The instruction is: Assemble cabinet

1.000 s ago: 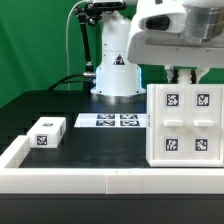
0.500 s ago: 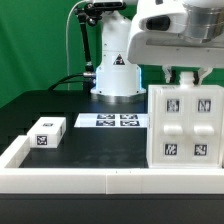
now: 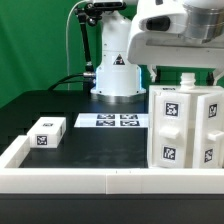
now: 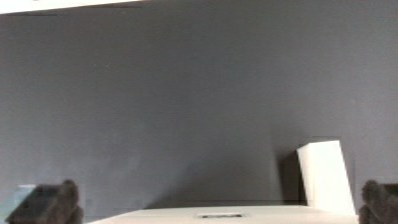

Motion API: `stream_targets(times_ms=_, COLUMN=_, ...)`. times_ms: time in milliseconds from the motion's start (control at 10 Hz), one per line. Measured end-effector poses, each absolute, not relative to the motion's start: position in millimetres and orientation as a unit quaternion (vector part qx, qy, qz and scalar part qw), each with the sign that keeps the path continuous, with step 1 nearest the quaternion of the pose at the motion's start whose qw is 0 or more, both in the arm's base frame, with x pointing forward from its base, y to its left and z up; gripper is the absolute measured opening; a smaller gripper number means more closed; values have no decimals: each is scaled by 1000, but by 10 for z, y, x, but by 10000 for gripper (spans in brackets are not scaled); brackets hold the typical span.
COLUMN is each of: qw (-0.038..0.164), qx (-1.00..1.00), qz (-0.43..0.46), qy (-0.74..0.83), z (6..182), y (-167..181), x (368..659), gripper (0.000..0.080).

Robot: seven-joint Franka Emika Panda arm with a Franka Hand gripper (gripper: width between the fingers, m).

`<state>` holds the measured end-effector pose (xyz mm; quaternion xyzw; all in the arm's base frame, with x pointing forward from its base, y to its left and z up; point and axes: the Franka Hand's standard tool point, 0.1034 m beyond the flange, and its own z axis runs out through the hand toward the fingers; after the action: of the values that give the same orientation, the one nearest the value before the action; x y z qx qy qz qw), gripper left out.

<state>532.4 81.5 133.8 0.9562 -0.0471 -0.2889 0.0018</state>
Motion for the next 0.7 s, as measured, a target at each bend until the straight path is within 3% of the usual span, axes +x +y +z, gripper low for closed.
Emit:
stream_targets(times_ms=300, qw=-3, qx=967, qz=-253, qy=-32, z=1391, y=843, x=5289, gripper=797)
stream_targets(times_ms=500, qw=-6, qx=977, qz=-212, qy=-24, z=1413, y=840, x=5058, gripper=797)
stream_targets(times_ms=700, qw=-6, qx=984, qz=-179, qy=-16, z=1308, y=909, x=4830, gripper=797)
